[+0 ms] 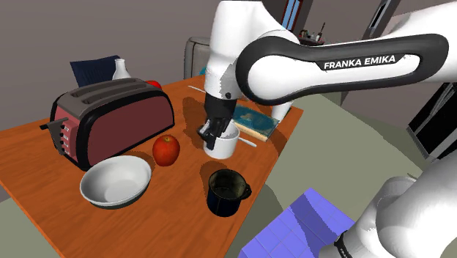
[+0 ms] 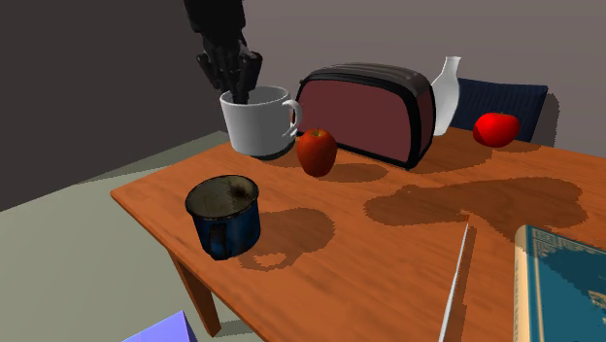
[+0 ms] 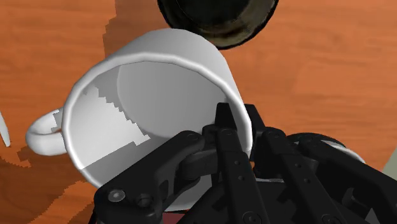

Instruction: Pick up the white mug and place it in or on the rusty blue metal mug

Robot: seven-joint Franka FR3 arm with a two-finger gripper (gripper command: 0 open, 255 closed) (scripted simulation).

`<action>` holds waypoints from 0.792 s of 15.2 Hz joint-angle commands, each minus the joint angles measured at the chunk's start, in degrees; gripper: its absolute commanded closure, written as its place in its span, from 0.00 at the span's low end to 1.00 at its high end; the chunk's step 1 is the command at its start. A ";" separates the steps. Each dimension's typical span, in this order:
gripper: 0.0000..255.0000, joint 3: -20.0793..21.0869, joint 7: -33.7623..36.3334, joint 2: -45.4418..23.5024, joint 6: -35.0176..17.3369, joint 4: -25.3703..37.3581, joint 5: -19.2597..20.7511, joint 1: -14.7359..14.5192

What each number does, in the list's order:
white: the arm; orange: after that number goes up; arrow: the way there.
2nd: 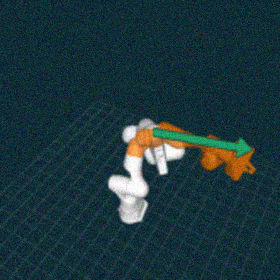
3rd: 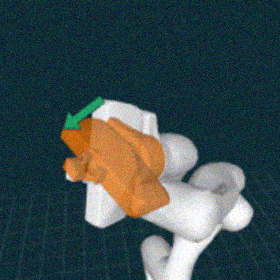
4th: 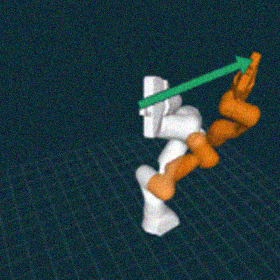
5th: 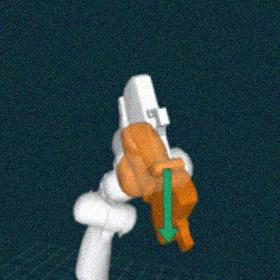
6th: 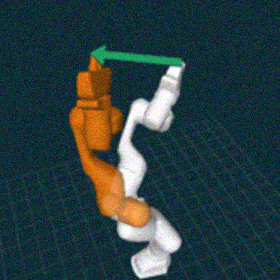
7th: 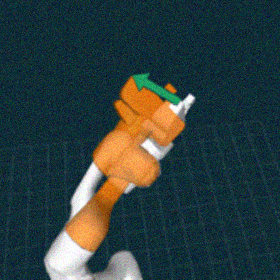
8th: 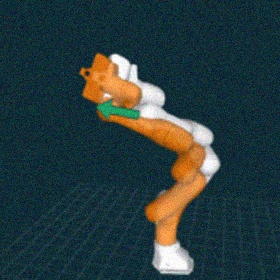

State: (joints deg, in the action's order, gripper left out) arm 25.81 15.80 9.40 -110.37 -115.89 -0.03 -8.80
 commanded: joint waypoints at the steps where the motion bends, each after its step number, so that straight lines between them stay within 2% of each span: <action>1: 1.00 -0.23 -0.57 4.56 -0.07 -4.24 -2.04 -0.60; 5: 1.00 -1.16 -1.64 14.16 1.31 -11.90 -5.85 -2.65; 12: 1.00 -0.47 -1.22 13.26 -4.20 -16.56 -5.91 -2.84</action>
State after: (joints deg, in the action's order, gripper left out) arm 25.32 14.64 22.48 -113.70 -131.45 -5.83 -11.57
